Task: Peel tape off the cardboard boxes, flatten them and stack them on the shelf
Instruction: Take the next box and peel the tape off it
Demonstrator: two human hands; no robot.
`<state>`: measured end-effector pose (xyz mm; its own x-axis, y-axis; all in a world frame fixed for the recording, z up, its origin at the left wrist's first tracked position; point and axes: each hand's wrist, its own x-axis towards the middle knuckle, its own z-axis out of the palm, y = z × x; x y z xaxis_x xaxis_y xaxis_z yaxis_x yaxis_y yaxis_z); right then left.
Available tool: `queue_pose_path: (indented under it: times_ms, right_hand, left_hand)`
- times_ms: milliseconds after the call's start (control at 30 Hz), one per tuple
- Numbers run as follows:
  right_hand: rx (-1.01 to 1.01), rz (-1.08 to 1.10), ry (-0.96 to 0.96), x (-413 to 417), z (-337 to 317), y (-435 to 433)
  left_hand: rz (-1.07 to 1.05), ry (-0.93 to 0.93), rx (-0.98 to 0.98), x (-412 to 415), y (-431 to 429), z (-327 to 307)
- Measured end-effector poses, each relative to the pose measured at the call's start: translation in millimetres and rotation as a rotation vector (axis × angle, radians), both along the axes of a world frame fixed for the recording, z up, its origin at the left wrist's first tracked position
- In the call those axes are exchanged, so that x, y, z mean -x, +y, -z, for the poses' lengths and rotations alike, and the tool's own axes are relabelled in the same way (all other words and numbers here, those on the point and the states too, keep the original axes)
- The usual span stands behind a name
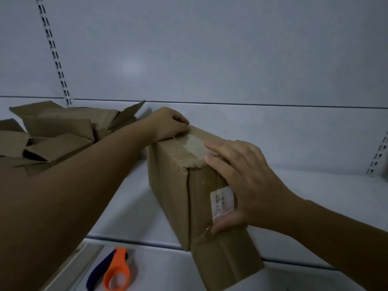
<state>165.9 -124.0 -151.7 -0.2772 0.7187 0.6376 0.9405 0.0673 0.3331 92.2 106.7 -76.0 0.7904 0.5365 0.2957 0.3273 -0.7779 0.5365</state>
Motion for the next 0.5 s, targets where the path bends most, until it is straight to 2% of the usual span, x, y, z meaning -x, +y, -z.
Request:
queue_pose_path:
  times_ms: [500]
  right_hand:
    - [-0.182,-0.147,0.091,-4.2,6.3,9.5]
  left_hand:
    - [-0.029,-0.076,-0.017,-0.4,-6.7,4.6]
